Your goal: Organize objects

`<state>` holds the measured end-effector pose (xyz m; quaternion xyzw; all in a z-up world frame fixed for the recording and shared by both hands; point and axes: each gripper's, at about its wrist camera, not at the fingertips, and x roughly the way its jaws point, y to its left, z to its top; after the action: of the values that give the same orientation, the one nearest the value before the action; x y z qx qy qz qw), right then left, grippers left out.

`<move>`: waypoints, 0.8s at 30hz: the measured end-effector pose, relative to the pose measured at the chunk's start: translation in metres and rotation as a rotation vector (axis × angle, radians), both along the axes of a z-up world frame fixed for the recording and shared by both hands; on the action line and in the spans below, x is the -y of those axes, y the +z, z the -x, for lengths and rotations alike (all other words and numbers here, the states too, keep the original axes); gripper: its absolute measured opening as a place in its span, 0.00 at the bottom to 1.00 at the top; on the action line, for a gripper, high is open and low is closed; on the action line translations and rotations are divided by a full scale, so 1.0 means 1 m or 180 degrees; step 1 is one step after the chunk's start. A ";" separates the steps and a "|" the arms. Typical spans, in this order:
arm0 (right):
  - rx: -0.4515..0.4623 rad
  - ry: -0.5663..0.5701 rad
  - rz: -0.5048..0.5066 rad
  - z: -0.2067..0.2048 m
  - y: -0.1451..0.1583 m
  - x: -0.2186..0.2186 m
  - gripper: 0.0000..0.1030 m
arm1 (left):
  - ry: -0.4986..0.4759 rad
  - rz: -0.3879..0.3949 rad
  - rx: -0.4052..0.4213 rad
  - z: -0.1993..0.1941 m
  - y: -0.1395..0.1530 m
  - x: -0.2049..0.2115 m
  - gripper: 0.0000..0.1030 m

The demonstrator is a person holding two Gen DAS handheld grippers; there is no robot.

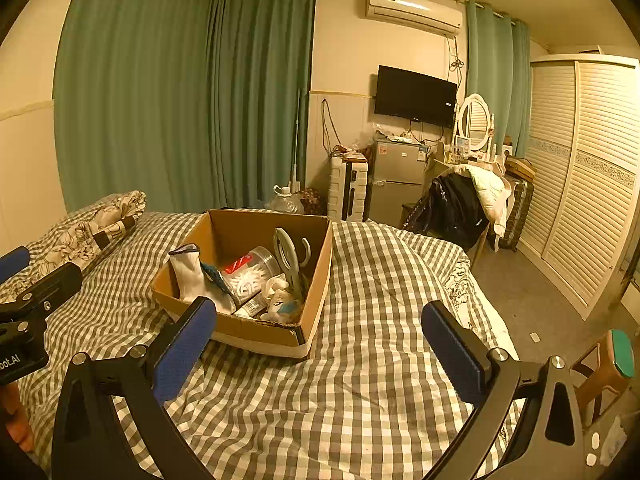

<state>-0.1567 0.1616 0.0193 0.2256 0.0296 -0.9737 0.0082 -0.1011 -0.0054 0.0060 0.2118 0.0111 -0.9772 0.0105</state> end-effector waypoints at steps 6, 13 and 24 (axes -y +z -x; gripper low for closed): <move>0.0020 0.0008 -0.0012 0.000 -0.003 0.001 1.00 | 0.0003 -0.0003 0.0002 0.000 0.000 0.000 1.00; 0.0037 0.0016 -0.0024 0.001 -0.004 0.001 1.00 | 0.0003 0.0003 0.0010 0.000 -0.001 0.000 1.00; 0.0066 0.0017 -0.0040 0.003 -0.004 0.002 1.00 | 0.0010 0.0001 0.0039 0.000 -0.004 0.000 1.00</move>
<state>-0.1595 0.1592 0.0150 0.2357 0.0362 -0.9711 0.0097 -0.1013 -0.0056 0.0020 0.2177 0.0112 -0.9759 0.0121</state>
